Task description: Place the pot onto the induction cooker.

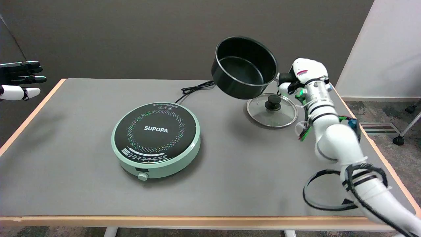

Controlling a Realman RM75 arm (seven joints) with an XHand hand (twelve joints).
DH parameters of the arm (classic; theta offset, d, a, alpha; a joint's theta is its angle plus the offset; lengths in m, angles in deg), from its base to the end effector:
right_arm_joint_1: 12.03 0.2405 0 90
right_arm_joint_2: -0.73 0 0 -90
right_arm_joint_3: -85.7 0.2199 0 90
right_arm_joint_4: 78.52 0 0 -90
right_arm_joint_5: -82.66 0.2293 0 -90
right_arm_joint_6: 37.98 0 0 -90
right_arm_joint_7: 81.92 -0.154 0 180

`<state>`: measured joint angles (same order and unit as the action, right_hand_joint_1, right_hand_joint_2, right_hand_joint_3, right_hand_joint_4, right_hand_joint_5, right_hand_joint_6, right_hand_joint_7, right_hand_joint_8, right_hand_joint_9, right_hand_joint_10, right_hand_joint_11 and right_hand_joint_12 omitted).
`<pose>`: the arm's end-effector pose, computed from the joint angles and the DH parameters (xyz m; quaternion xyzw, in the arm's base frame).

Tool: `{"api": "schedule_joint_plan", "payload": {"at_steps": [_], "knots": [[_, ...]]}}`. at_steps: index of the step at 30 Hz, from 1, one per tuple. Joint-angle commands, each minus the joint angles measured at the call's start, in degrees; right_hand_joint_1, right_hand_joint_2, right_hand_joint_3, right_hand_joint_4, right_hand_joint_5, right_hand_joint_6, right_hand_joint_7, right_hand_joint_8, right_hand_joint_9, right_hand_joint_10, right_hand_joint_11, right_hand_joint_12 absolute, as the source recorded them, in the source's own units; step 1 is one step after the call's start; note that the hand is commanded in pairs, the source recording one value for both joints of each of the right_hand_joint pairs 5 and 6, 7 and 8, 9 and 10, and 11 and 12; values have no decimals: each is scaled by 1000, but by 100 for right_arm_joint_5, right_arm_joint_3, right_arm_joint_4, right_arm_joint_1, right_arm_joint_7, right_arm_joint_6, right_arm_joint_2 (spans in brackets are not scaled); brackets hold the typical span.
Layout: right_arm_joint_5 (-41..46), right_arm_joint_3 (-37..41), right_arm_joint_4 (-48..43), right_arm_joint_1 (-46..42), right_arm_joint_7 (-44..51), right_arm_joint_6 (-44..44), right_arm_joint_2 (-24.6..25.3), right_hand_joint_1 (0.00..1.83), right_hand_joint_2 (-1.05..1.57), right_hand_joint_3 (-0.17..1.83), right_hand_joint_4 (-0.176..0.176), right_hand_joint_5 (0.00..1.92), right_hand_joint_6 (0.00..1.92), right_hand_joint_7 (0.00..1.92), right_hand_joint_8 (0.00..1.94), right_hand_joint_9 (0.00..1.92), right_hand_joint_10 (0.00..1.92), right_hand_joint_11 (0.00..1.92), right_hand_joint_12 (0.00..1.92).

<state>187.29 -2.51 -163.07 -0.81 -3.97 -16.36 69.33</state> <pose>-0.1509 -0.4046 0.4007 0.5360 0.0216 0.1049 0.8374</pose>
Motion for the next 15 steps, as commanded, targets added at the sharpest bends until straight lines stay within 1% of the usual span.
{"api": "schedule_joint_plan", "payload": {"at_steps": [1, 7, 12, 15], "knots": [[470, 1183, 1024, 890, -366, -2941, -801, 959, 1377, 813, -60, 1900, 1900, 1900, 1900, 1900, 1900, 1900, 1900], [454, 1017, 1157, 1088, -665, -3535, -936, 959, 1375, 815, -60, 1901, 1901, 1901, 1901, 1901, 1901, 1901, 1901], [457, 863, 1114, 1199, -817, -4223, -995, 959, 1374, 819, -60, 1904, 1904, 1904, 1904, 1904, 1904, 1904, 1904], [505, 582, 972, 1202, -959, -4385, -1085, 959, 1374, 819, -60, 1904, 1904, 1904, 1904, 1904, 1904, 1904, 1904]]}}
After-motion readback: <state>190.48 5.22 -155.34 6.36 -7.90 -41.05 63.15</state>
